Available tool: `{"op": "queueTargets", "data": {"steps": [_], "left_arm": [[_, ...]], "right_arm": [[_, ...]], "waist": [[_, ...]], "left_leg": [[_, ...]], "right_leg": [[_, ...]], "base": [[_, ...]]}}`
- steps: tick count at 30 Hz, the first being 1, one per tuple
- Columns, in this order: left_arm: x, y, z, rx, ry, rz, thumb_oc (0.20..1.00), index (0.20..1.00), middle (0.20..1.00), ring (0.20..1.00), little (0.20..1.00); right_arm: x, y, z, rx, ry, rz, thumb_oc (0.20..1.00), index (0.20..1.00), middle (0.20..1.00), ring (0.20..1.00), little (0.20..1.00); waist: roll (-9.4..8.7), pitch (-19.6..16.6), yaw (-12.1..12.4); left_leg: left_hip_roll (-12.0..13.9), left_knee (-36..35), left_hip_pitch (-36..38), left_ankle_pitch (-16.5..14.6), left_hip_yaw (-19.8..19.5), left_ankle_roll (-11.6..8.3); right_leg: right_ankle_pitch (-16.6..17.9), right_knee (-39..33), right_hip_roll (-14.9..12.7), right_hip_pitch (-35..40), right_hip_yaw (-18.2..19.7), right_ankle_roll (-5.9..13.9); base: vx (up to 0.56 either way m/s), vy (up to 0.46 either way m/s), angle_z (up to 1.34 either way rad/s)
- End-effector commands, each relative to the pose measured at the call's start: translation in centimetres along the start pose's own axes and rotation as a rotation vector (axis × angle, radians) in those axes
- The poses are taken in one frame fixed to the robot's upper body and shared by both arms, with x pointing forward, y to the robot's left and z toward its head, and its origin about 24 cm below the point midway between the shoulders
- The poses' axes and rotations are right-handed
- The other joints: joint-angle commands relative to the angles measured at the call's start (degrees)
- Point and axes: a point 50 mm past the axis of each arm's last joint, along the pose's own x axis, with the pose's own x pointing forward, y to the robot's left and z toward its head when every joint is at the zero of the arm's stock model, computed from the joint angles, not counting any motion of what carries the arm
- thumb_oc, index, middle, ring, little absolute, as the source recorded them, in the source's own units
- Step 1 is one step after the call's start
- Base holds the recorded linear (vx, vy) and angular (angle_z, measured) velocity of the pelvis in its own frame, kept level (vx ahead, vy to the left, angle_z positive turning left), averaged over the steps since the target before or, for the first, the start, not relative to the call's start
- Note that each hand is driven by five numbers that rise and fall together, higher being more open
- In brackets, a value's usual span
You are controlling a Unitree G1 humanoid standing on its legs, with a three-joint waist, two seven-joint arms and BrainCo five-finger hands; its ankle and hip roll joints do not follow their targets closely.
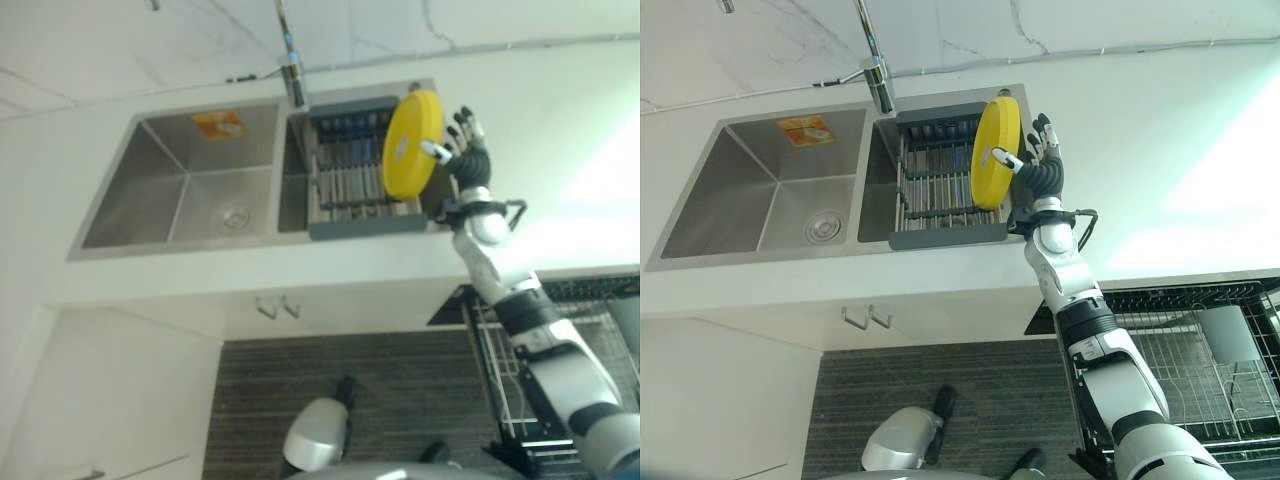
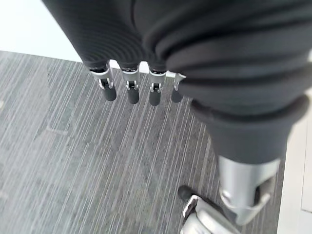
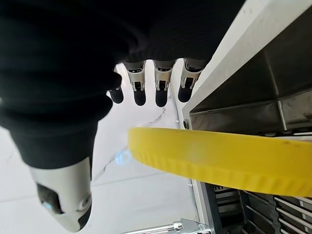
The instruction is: Place the dishes in the dishwasher.
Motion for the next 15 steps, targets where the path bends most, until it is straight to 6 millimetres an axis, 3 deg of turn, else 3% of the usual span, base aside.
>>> {"op": "queueTargets", "data": {"steps": [1, 15], "left_arm": [[-0.11, 2.59, -0.05, 0.126, 0.017, 0.104, 1.000, 1.000, 1.000, 1.000, 1.000], [-0.14, 2.30, 0.79, 0.160, -0.007, 0.088, 1.000, 1.000, 1.000, 1.000, 1.000]], "right_arm": [[1.51, 1.01, 3.36, 0.030, -0.126, 0.020, 1.000, 1.000, 1.000, 1.000, 1.000], [2.28, 0.71, 3.18, 0.009, -0.088, 0.012, 1.000, 1.000, 1.000, 1.000, 1.000]], "waist": [[0.82, -2.1, 1.7], [1.33, -0.2, 2.3]], "left_leg": [[2.7, -3.4, -1.2, 1.2, -0.4, -1.28], [2.2, -2.9, -2.7, 1.6, -0.7, -1.07]], "right_leg": [[-6.2, 7.9, -4.8, -1.4, 2.4, 2.33], [-5.6, 8.6, -5.7, -2.3, 2.0, 2.41]], "base": [[0.00, 0.000, 0.00], [-0.01, 0.013, 0.05]]}}
